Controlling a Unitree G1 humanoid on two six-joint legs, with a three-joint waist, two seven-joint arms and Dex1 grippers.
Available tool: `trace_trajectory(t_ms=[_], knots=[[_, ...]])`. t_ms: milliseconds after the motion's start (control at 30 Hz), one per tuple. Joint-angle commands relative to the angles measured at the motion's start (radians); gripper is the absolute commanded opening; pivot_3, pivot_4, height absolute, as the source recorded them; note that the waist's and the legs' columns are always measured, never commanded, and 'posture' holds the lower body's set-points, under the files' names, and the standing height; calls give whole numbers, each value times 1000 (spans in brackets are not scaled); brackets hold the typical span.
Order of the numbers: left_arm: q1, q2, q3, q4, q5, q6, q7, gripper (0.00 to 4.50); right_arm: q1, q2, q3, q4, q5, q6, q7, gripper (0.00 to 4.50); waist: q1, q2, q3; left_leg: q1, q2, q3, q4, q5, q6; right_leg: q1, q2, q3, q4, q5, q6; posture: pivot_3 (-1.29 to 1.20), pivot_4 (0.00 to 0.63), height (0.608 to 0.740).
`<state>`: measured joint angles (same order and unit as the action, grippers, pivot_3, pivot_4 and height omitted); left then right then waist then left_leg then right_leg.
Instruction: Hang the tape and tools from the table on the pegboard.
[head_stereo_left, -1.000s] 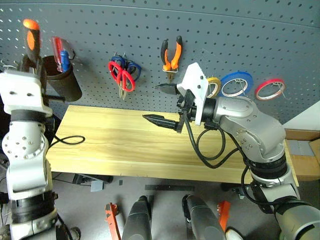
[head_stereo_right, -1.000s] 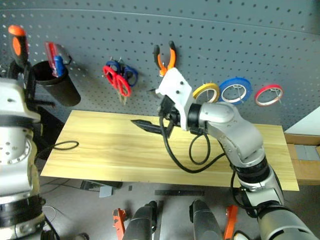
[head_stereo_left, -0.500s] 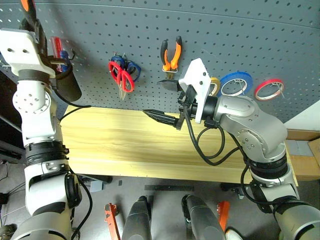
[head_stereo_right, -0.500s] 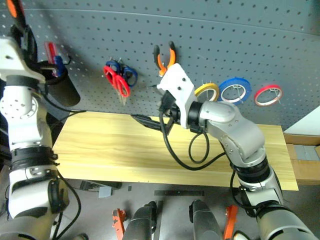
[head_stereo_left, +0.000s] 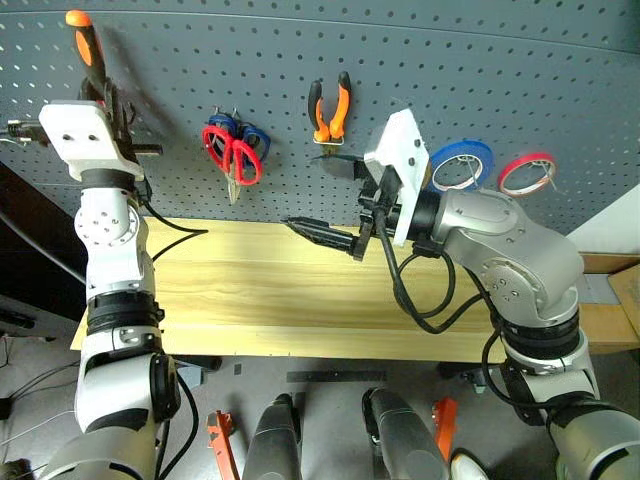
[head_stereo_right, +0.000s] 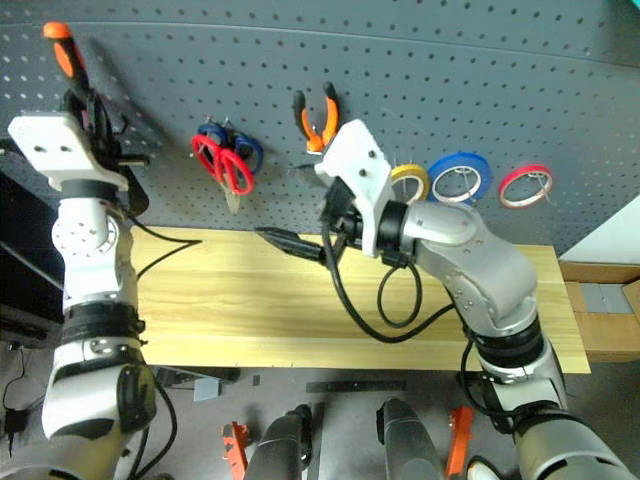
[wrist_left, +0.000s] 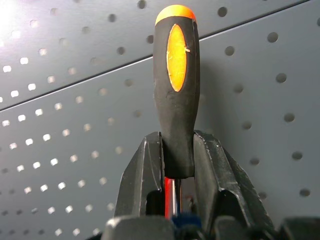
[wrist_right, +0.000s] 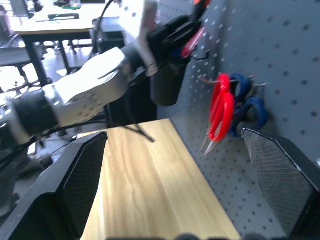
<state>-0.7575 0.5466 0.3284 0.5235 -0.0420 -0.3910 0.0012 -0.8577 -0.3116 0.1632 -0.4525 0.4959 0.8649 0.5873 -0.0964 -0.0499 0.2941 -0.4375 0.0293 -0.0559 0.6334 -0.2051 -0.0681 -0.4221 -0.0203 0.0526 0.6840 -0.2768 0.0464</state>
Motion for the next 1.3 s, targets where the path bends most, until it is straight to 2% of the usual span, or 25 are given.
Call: trace_trajectory(t_ms=[33, 133, 500, 533, 733, 867, 933, 1033, 1167, 1233, 1300], knots=[[11, 11, 29, -108, -16, 7, 24, 482, -42, 14, -46, -8, 9, -50, -12, 4500, 0, 0, 0, 0, 0, 0, 1, 0, 0, 0, 0, 0, 0, 0, 0, -149, 186, 740], [24, 9, 36, -148, -12, 25, 43, 482, -46, 16, -48, 3, 4, -65, -11, 4500, 0, -2, -9, 0, 0, 0, 2, 0, 0, 0, 0, -1, 2, 0, 0, -146, 176, 740], [36, 2, 58, -231, -33, 73, 77, 4240, -46, 9, -44, 16, 7, -89, 2, 4500, 0, -2, -26, 0, -1, -2, 11, 0, 0, 1, -1, -3, 11, 0, 0, -139, 164, 740], [36, 1, 57, -238, -38, 76, 76, 4473, -45, 8, -44, 16, 7, -89, 3, 4500, -1, -2, -27, 0, -1, -2, 12, 0, 0, 1, -1, -3, 12, 0, 0, -139, 165, 740], [19, -11, 3, -350, -42, 117, 43, 4473, -40, -4, -50, 14, 8, -86, 2, 4500, -2, -3, -27, 1, -1, -3, 12, 0, 0, 1, 0, -4, 14, 0, 0, -137, 170, 740], [47, -31, -113, -479, -80, 171, -112, 4473, -13, -31, -75, -2, 25, -75, 7, 4500, 7, -3, -27, 1, -1, -3, 12, 0, 0, 2, -1, -5, 14, 0, 0, -134, 171, 740], [124, -45, -181, -571, -148, 267, -219, 4473, 31, -64, -91, -35, 38, -69, 18, 4500, 7, -1, -32, 1, -1, -3, 12, 0, 0, 2, -1, -5, 13, 0, 0, -133, 171, 740], [251, -58, -220, -677, -224, 430, -289, 4473, 105, -109, -103, -87, 51, -63, 18, 4500, 6, 7, -44, 1, -1, -2, 11, 0, 0, 2, -1, -4, 12, 0, 0, -131, 167, 740], [423, -86, -221, -798, -284, 719, -241, 4473, 242, -142, -124, -155, 49, -80, -4, 4500, -7, 9, -48, 3, 1, -2, 12, 0, 1, 2, 2, -3, 15, 0, 0, -125, 157, 740], [501, -103, -229, -848, -262, 795, -203, 4473, 330, -148, -126, -176, 23, -98, -29, 4500, -9, 16, -61, 4, 1, -3, 12, 0, 1, 4, 2, -4, 15, 0, 0, -122, 155, 740], [543, -130, -212, -869, -278, 841, -185, 4473, 409, -156, -109, -177, -22, -146, -43, 4500, -9, 17, -65, 10, 0, -3, 11, 0, 1, 11, 2, -3, 13, -1, 0, -118, 148, 740]])
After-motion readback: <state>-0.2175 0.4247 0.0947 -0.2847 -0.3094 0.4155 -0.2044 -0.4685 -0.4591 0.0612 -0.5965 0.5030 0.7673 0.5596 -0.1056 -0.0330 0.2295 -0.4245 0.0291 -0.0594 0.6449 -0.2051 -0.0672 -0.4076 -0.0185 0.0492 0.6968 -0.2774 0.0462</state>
